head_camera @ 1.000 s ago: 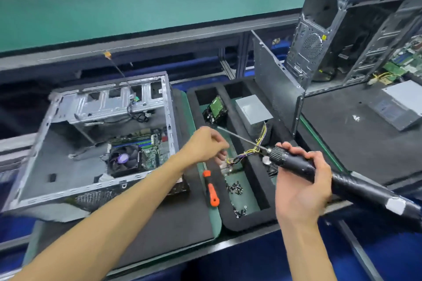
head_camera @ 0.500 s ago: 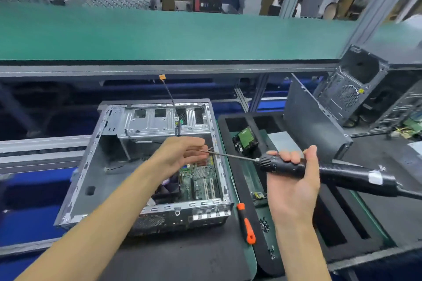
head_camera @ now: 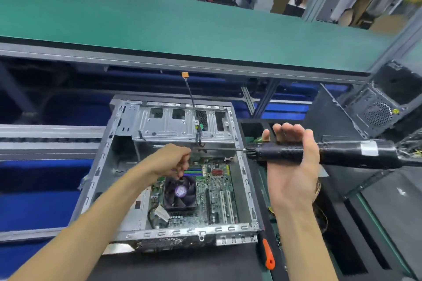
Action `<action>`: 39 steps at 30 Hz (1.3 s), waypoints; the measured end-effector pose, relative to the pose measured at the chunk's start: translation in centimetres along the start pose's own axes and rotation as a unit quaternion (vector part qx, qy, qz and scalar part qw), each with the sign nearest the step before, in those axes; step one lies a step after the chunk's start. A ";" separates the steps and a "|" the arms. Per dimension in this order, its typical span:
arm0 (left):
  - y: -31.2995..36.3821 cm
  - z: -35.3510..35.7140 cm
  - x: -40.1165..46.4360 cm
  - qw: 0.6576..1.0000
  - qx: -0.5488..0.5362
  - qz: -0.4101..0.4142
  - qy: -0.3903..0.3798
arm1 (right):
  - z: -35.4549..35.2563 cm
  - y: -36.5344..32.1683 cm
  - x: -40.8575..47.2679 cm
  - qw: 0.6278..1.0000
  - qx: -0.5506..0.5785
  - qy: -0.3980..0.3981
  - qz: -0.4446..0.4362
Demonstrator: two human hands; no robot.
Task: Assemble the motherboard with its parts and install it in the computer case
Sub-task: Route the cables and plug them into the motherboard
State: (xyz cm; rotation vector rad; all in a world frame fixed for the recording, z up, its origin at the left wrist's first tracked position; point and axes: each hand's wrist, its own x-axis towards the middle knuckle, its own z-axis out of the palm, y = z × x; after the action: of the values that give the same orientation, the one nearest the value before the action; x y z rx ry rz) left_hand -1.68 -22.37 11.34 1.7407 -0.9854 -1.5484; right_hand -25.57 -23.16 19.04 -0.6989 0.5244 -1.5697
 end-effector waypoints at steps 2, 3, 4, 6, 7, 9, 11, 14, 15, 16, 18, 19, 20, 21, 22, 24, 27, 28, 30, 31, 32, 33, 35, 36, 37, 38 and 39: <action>-0.6 -1.3 -0.4 0.982 0.185 -0.029 -0.012 | 0.8 0.6 0.9 0.999 -0.041 -0.001 -0.010; -0.9 -1.7 -0.6 0.965 0.256 -0.045 -0.014 | 1.5 1.1 1.4 0.998 -0.054 -0.004 -0.018; -1.2 -2.1 -0.7 0.953 0.298 -0.059 -0.004 | 2.2 1.6 1.8 0.998 -0.062 -0.011 -0.026; -1.9 -2.8 -0.6 0.952 0.296 -0.072 0.039 | 3.9 2.8 2.5 0.997 -0.063 -0.021 -0.028; -2.3 -3.2 -0.3 0.961 0.262 -0.072 0.060 | 4.7 3.4 2.8 0.998 -0.057 -0.021 -0.023; -3.3 -3.7 0.5 0.984 0.128 -0.067 0.100 | 6.0 4.5 3.5 0.998 -0.045 -0.033 -0.012; -4.2 -3.9 1.1 0.988 -0.050 -0.070 0.131 | 7.2 5.6 4.0 0.997 -0.046 -0.058 -0.010; -5.4 -4.1 1.7 0.923 -0.356 -0.109 0.102 | 8.8 7.5 4.8 0.996 -0.043 -0.079 -0.014; -5.6 -4.2 1.8 0.888 -0.436 -0.121 0.082 | 9.2 8.1 5.1 0.996 -0.042 -0.080 -0.014; -5.7 -4.2 2.0 0.862 -0.487 -0.125 0.069 | 9.7 8.7 5.4 0.996 -0.043 -0.079 -0.014; -5.9 -4.4 2.5 0.851 -0.506 -0.112 0.078 | 10.6 9.9 5.9 0.996 -0.044 -0.077 -0.012; -5.8 -4.6 2.7 0.850 -0.507 -0.105 0.092 | 10.9 10.5 6.1 0.996 -0.045 -0.075 -0.009; -5.8 -4.7 2.9 0.845 -0.515 -0.098 0.107 | 11.0 11.0 6.2 0.996 -0.046 -0.074 -0.005; -5.9 -4.8 3.0 0.835 -0.530 -0.092 0.119 | 11.1 11.5 6.4 0.996 -0.047 -0.075 -0.002; -5.9 -5.0 3.1 0.824 -0.545 -0.086 0.127 | 11.1 11.8 6.5 0.996 -0.048 -0.077 0.002; -6.0 -5.2 3.3 0.810 -0.564 -0.081 0.138 | 10.9 12.1 6.8 0.995 -0.049 -0.084 0.008; -6.0 -5.3 3.6 0.803 -0.573 -0.075 0.146 | 10.8 11.8 7.2 0.994 -0.052 -0.095 0.010; -5.9 -5.4 3.6 0.799 -0.578 -0.073 0.149 | 10.8 11.7 7.3 0.994 -0.052 -0.098 0.009; -5.7 -5.4 3.7 0.795 -0.585 -0.063 0.148 | 10.8 11.5 7.5 0.993 -0.051 -0.102 0.006; -5.6 -5.5 3.6 0.793 -0.589 -0.057 0.144 | 10.7 11.5 7.6 0.993 -0.052 -0.103 0.006; -5.4 -5.4 3.6 0.790 -0.594 -0.052 0.140 | 10.6 11.5 7.6 0.993 -0.055 -0.103 0.006; -5.3 -5.4 3.6 0.787 -0.601 -0.048 0.134 | 10.6 11.5 7.6 0.993 -0.060 -0.102 0.006; -4.9 -5.1 3.7 0.774 -0.619 -0.045 0.126 | 10.6 11.7 7.7 0.993 -0.068 -0.098 0.009; -4.7 -5.0 3.7 0.766 -0.629 -0.042 0.123 | 10.7 11.9 7.8 0.993 -0.070 -0.098 0.014; -4.6 -5.0 3.8 0.759 -0.638 -0.038 0.121 | 10.8 12.1 7.8 0.993 -0.069 -0.098 0.020; -4.4 -5.0 3.7 0.753 -0.646 -0.033 0.119 | 10.9 12.3 7.8 0.993 -0.068 -0.097 0.026; -4.4 -4.9 3.7 0.748 -0.653 -0.029 0.116 | 11.0 12.4 7.8 0.993 -0.068 -0.097 0.030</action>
State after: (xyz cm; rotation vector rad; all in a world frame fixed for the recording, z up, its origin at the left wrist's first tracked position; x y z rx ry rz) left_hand 3.95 -23.29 6.38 0.8369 0.3535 -1.3732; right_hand -9.33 -31.66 19.26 -0.9208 0.5052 -1.4020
